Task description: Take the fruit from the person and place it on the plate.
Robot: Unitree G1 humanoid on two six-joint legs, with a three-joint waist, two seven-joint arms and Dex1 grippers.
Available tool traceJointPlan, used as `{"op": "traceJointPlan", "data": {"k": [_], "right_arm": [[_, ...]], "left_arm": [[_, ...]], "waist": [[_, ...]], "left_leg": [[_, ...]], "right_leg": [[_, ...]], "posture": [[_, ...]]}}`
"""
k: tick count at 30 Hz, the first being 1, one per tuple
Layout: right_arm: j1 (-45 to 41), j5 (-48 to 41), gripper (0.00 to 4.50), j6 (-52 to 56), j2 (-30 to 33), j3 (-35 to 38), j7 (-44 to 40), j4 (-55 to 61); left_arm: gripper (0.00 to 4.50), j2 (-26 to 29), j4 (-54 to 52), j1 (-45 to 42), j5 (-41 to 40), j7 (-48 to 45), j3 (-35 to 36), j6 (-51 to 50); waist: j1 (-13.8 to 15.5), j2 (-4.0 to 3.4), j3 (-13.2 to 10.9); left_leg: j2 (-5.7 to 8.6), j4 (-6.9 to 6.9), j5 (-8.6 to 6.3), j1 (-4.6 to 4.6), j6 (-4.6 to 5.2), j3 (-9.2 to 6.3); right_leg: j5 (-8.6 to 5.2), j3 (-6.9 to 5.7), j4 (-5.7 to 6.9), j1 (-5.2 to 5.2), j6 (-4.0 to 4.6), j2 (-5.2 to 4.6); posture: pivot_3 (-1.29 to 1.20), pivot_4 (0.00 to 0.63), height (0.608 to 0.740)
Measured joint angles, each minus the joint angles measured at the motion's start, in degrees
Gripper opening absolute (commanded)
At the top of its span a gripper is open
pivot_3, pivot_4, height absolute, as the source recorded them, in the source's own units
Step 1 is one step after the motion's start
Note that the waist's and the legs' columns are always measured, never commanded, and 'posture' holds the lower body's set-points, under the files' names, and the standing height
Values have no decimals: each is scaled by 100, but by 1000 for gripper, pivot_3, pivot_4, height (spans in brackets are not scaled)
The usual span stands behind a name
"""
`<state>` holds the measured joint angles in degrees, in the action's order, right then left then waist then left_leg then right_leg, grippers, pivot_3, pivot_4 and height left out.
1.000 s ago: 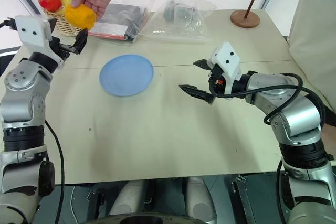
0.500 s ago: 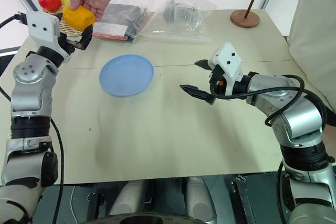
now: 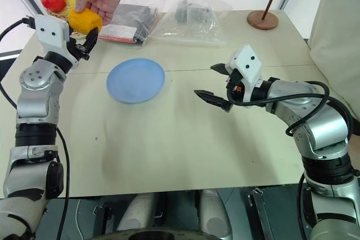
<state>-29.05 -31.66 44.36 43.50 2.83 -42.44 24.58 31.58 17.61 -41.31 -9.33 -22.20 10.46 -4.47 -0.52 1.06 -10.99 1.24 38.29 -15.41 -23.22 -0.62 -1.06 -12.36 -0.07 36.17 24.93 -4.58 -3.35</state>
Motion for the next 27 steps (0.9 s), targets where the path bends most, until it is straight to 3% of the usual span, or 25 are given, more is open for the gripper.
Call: {"op": "traceJointPlan", "data": {"k": [10,17,21,27], "right_arm": [[1,-15,4500,34,1,0,43,4],[0,-34,4500,83,3,0,45,16],[-1,-46,4500,84,-1,0,49,18],[0,-62,4500,98,-21,-1,114,80]], "left_arm": [[2374,13,-115,8,-23,-98,-2,-136],[2374,478,-969,410,-618,-1420,-211,-1356],[2374,491,-975,529,-893,-1970,-447,-2155],[2374,218,-534,390,-939,-2262,-693,-2398]], "waist": [[0,0,0],[-18,-1,0],[-2,0,0],[-7,0,0]], "left_leg": [[0,0,0,-1,0,0],[-2,-1,0,2,0,0],[-1,3,0,0,1,-2],[-1,3,0,0,0,-2]], "right_leg": [[0,0,0,0,0,0],[0,0,2,0,0,3],[0,-1,2,-2,0,5],[0,-1,2,-2,0,5]], "posture": [[0,150,740],[0,150,740],[0,150,740],[0,150,740]]}}
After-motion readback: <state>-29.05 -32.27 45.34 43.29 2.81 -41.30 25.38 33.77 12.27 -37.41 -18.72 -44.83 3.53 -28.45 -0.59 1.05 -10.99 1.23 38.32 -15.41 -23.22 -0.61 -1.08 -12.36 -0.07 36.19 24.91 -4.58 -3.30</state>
